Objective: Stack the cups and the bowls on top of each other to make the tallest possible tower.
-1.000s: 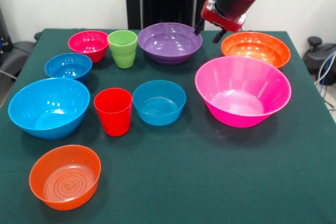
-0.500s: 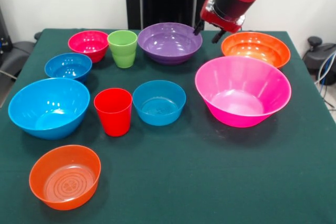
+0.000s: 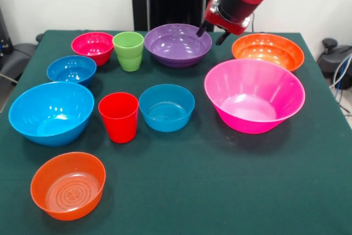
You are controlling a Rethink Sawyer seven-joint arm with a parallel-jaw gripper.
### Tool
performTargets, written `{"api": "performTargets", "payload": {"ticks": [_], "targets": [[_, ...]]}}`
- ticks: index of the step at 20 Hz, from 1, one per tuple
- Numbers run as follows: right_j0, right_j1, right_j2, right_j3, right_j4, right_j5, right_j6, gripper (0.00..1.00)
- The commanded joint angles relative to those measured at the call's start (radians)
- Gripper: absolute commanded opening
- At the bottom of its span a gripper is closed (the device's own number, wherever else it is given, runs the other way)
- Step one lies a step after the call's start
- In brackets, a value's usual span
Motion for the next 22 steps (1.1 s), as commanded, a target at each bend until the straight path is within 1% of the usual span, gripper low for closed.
{"api": "performTargets", "payload": {"ticks": [1, 6, 8, 22], "targets": [[0.012, 0.057, 0.026, -0.074, -0.069, -0.062, -0.027, 1.00], [0.021, 0.069, 0.016, -0.075, -0.078, -0.077, -0.010, 1.00], [0.023, 0.075, 0.014, -0.074, -0.068, -0.091, 0.011, 1.00], [0.026, 0.113, 0.010, -0.094, -0.032, -0.140, 0.038, 1.00]]}}
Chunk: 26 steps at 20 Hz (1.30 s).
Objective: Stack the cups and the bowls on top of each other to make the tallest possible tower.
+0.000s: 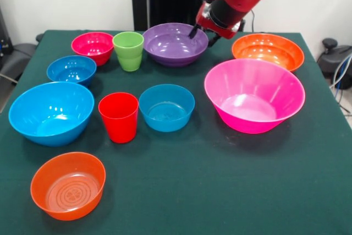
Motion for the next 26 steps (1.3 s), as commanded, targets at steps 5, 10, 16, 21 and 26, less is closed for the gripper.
{"api": "performTargets", "payload": {"ticks": [5, 10, 16, 21, 26], "targets": [[0.022, 0.053, 0.038, -0.088, -0.012, -0.136, 0.057, 1.00], [0.033, 0.069, 0.025, -0.097, -0.011, -0.151, 0.066, 1.00], [0.059, 0.079, 0.001, -0.122, -0.027, -0.154, 0.053, 0.00], [0.073, 0.079, -0.021, -0.132, -0.018, -0.148, 0.067, 0.00], [0.077, 0.068, -0.030, -0.137, -0.002, -0.111, 0.044, 0.00]]}}
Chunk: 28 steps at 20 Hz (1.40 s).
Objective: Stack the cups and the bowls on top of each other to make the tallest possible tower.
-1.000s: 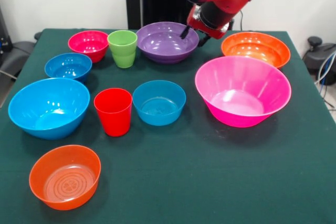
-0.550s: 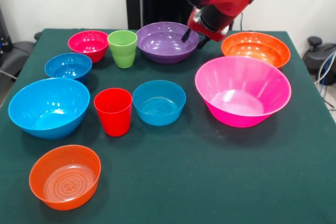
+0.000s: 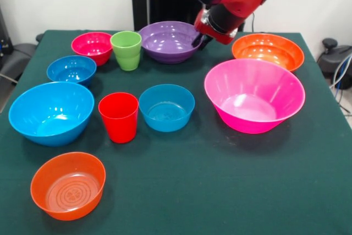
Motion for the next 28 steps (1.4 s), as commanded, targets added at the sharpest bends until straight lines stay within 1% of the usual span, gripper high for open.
{"api": "performTargets", "payload": {"ticks": [1, 6, 11, 14, 18, 23, 28], "targets": [[0.011, 0.012, 0.039, -0.100, 0.001, -0.050, 0.044, 0.00], [0.022, 0.005, 0.028, -0.093, 0.009, -0.042, 0.054, 0.00], [0.045, -0.013, 0.011, -0.092, 0.027, 0.006, 0.064, 0.00], [0.054, -0.030, 0.009, -0.068, 0.044, 0.014, 0.074, 0.00], [0.029, -0.039, 0.032, -0.062, 0.077, 0.020, 0.057, 0.00], [0.032, -0.070, 0.031, -0.033, 0.117, 0.035, 0.069, 0.00], [0.024, -0.099, 0.047, -0.016, 0.159, 0.053, 0.047, 0.00]]}}
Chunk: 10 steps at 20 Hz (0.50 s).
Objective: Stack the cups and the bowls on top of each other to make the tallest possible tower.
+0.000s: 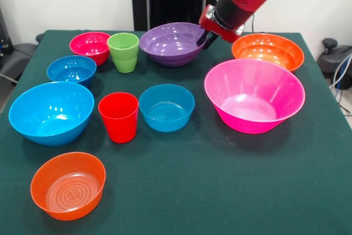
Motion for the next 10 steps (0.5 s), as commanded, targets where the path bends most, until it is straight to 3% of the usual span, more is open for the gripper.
{"api": "performTargets", "payload": {"ticks": [1, 10], "targets": [[-0.012, -0.051, 0.085, -0.007, 0.087, 0.056, 0.039, 0.00], [-0.019, -0.105, 0.094, 0.018, 0.130, 0.090, -0.003, 0.00]]}}
